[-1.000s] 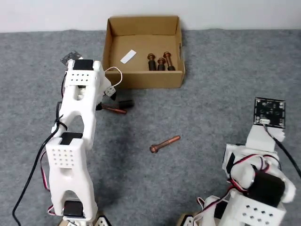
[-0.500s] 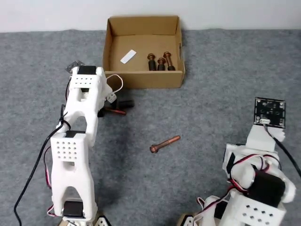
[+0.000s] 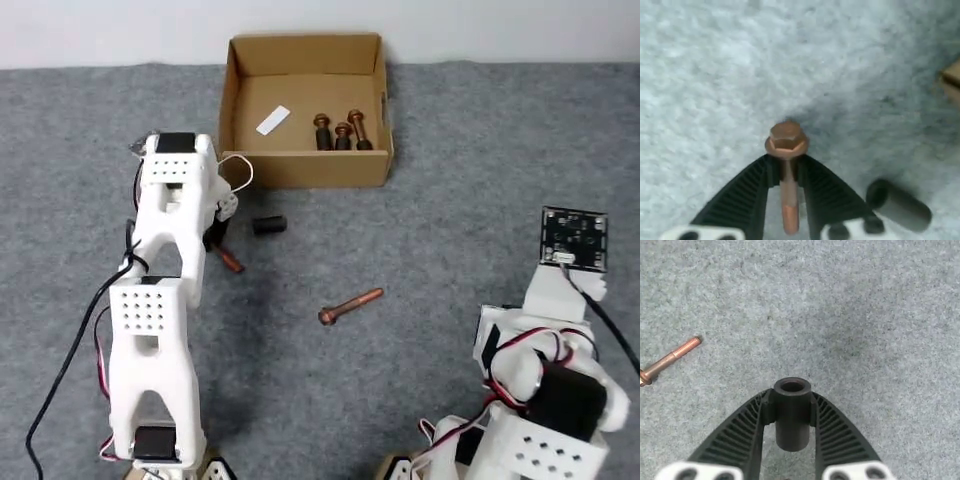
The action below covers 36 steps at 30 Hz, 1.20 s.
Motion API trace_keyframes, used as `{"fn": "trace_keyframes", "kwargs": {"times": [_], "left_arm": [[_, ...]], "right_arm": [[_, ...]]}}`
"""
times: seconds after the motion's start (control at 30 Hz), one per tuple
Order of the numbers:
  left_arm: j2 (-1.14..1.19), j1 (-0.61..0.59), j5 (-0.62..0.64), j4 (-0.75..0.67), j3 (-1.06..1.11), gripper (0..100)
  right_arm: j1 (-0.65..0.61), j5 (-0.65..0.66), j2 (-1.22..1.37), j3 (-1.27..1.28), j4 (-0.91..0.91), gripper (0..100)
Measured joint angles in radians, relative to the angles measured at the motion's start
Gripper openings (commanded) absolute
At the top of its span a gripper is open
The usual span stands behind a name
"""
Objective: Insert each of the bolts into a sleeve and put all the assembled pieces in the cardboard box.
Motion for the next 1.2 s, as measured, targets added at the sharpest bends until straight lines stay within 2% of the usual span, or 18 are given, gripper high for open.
{"fn": "trace_keyframes", "kwargs": {"times": [0.13,0.33,0.53,0.73,1.0,1.2], "left_arm": [[-0.092,0.063,0.000,0.009,-0.005,0],[-0.405,0.230,-0.031,0.009,0.072,0],[-0.781,0.334,-0.043,0.012,0.379,0],[-1.211,0.459,-0.049,0.014,0.773,0],[-1.758,0.473,-0.239,-0.192,1.186,0],[-2.056,0.473,-0.354,-0.365,1.346,0]], "right_arm": [[-0.011,0.000,-0.002,-0.041,0.000,0.9],[-0.097,0.000,-0.002,-0.126,0.078,0.9],[-0.124,-0.015,-0.017,-0.147,0.114,0.9],[-0.176,-0.163,-0.107,-0.147,0.115,0.8],[-0.402,-0.364,-0.192,-0.038,0.084,0.8],[-0.546,-0.390,-0.284,0.066,-0.035,0.8]]}}
